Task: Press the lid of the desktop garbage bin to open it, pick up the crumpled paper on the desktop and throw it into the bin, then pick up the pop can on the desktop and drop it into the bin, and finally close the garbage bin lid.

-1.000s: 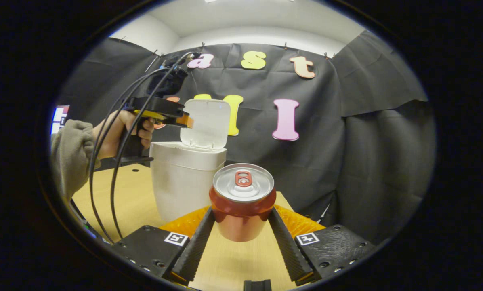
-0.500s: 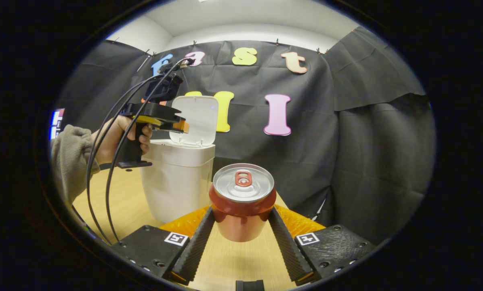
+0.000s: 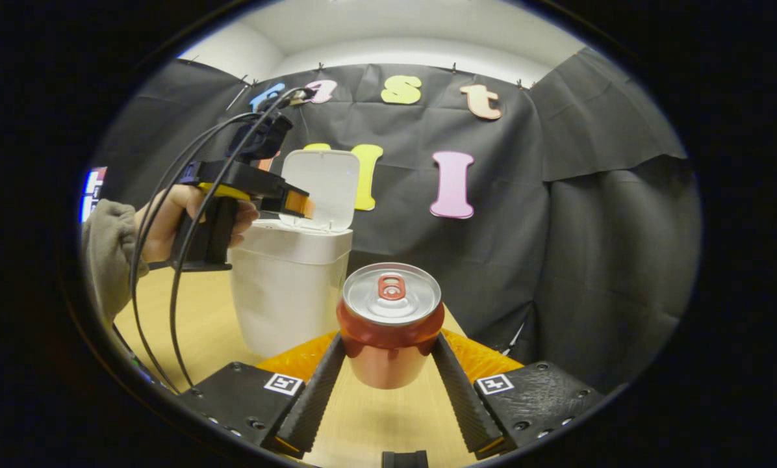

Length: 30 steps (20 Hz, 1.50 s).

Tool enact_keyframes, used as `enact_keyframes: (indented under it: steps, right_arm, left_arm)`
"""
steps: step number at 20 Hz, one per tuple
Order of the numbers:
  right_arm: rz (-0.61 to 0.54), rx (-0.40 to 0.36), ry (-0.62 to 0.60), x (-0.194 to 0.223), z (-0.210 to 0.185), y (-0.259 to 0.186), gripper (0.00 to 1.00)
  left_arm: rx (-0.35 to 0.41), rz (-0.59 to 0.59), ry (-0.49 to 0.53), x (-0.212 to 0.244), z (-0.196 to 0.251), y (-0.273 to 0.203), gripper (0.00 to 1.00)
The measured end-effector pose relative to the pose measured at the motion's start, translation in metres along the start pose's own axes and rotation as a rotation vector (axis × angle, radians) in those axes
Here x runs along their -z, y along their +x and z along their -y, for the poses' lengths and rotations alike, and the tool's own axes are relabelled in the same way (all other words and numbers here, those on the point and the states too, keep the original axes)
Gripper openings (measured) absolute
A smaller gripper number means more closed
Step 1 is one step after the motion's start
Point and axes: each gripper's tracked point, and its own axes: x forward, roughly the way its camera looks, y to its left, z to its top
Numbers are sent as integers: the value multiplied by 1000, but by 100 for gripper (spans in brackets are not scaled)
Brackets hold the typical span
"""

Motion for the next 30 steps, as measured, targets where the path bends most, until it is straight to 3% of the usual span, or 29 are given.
enact_keyframes:
  steps: [5,9,13,23,30]
  right_arm:
    - [14,-5,15,-2,-1,1,82]
    - [9,-2,16,-1,-7,6,82]
    - [-1,8,12,2,-10,10,82]
    - [-32,-57,26,5,-49,-7,82]
    - [-48,-97,73,-3,-69,-25,82]
  left_arm:
    - [-80,74,51,8,-33,-39,98]
    - [-223,94,57,22,-79,-80,98]
    - [-247,110,27,41,-98,-119,99]
    - [-228,110,13,93,-109,-192,98]
    - [-238,130,-5,90,-130,-226,99]
